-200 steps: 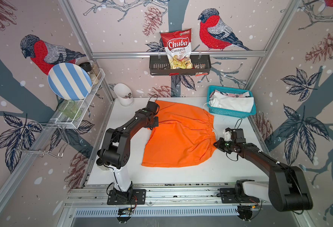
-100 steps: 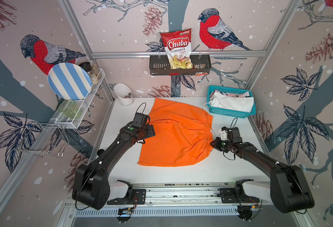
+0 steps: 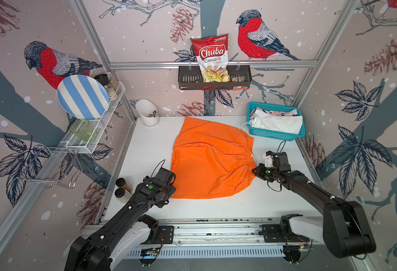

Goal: Roll up the shorts
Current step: Fold the shorts at the center of the board.

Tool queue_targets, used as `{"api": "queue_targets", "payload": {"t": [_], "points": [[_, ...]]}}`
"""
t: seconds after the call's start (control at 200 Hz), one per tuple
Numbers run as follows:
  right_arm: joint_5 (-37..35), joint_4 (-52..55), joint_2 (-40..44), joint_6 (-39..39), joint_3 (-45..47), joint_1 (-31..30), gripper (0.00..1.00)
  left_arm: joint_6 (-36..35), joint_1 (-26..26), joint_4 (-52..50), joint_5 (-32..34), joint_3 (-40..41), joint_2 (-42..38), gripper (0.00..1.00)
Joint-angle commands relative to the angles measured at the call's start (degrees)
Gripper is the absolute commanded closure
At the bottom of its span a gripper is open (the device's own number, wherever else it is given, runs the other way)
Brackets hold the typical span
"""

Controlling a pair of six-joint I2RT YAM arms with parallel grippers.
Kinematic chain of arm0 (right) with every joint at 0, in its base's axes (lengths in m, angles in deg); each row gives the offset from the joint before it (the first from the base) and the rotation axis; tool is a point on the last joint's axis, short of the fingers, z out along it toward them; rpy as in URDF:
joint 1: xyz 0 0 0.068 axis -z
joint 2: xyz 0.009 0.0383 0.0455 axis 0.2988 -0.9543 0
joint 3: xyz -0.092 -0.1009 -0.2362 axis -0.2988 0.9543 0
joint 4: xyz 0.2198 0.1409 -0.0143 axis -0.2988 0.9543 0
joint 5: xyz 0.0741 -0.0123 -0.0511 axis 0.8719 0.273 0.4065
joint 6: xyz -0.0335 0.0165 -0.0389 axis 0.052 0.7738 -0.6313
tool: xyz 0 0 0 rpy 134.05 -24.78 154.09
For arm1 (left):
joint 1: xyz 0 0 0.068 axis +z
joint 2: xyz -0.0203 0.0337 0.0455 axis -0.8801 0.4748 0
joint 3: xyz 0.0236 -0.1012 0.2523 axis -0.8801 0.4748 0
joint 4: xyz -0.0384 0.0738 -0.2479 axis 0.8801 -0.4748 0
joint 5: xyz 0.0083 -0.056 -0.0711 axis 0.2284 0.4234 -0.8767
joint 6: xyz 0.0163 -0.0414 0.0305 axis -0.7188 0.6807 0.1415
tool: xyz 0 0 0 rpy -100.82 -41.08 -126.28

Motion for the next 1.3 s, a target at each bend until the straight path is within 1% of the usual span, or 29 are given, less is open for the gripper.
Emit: {"api": "queue_targets", "payload": {"t": [0.0,0.095,0.145,0.155,0.17,0.18,0.2,0.225,0.23,0.31,0.385,0.44,0.505,0.58,0.65,0.73,0.8,0.825,0.875,0.895,0.92,0.96,0.995,1.065,1.116,1.176,1.296], "points": [[-0.06,0.97,0.76,-0.98,-0.29,0.17,1.00,3.74,-0.13,-1.75,1.16,0.96,1.71,0.33],[-0.48,0.44,1.62,-0.31,0.97,0.27,1.00,2.09,-0.13,4.29,-2.90,3.27,4.09,0.37],[-0.45,0.04,1.86,0.20,1.64,0.35,1.00,1.71,-0.14,7.18,-4.85,4.32,5.30,0.44],[-0.45,0.01,1.94,0.21,1.76,0.33,1.00,1.66,-0.14,7.55,-5.22,4.50,5.58,0.48],[-0.45,-0.03,1.98,0.33,1.89,0.35,1.00,1.32,-0.14,8.47,-5.75,4.76,5.89,0.57],[-0.45,-0.08,1.97,0.35,2.00,0.33,1.00,1.06,-0.14,9.06,-6.02,4.94,6.08,0.67],[-0.32,-0.03,1.98,0.44,2.20,0.28,1.00,0.42,-0.19,10.08,-6.53,5.16,6.47,0.83],[0.05,-0.11,1.98,0.43,2.42,0.27,1.00,0.16,-0.15,10.64,-6.70,5.26,6.80,0.98],[0.11,-0.14,1.99,0.44,2.44,0.22,1.00,0.16,-0.14,10.70,-6.71,5.22,6.84,1.00],[-0.10,0.74,2.16,0.40,2.21,-0.29,1.00,-1.19,-0.06,10.64,-6.35,3.88,5.97,1.00],[-1.13,2.35,3.28,0.63,1.63,-0.87,1.00,-2.27,-0.06,9.91,-4.54,0.59,1.96,1.00],[-1.24,3.54,4.17,0.92,0.80,-1.05,1.00,-3.01,-0.06,8.46,-1.25,-3.04,-1.84,1.00],[-1.53,6.23,5.07,0.98,-1.36,-1.49,1.00,-4.45,-0.06,6.66,4.44,-7.79,-6.04,1.00],[-2.54,10.14,6.32,1.26,-4.32,-2.95,1.00,-6.71,0.03,2.95,11.43,-14.73,-8.45,1.00],[-4.81,13.87,8.03,1.61,-6.47,-5.76,1.00,-9.85,0.03,-0.44,15.96,-21.02,-8.78,1.00],[-7.07,18.00,9.66,2.49,-7.73,-9.46,1.00,-11.89,0.12,-3.82,18.65,-26.43,-8.46,1.00],[-7.36,20.01,11.14,4.80,-7.19,-13.30,1.00,-13.05,0.12,-5.48,20.10,-28.05,-9.13,1.00],[-7.56,20.55,11.78,6.03,-6.79,-15.17,1.00,-13.20,0.11,-5.90,20.80,-29.99,-9.42,1.00],[-8.44,20.99,12.97,8.57,-5.80,-18.74,1.00,-13.76,0.08,-6.72,22.80,-30.58,-10.32,1.00],[-8.65,20.98,13.33,9.53,-5.33,-19.98,0.95,-14.00,0.12,-6.89,23.41,-30.44,-10.55,1.00],[-8.93,21.03,13.69,10.55,-4.87,-21.44,0.79,-14.23,0.06,-7.23,24.13,-30.10,-10.94,1.00],[-10.07,20.98,14.09,12.09,-4.35,-24.09,0.60,-13.90,0.11,-7.74,25.33,-29.01,-11.51,1.00],[-11.82,21.00,14.23,13.13,-4.07,-26.45,0.51,-13.45,0.05,-7.88,25.82,-27.54,-12.02,1.00],[-18.04,22.40,13.42,16.21,-4.36,-31.73,0.44,-11.16,0.10,-7.68,25.55,-23.86,-12.64,1.00],[-21.26,23.10,12.42,19.01,-4.17,-35.10,0.38,-9.86,0.11,-7.50,24.77,-21.55,-12.59,1.00],[-23.72,22.90,11.09,22.70,-3.39,-38.87,0.32,-9.34,0.09,-6.54,23.65,-19.16,-12.37,1.00],[-25.85,20.65,9.57,28.80,-0.73,-45.16,0.27,-7.87,0.12,-5.07,22.68,-15.52,-12.97,1.00]]}}
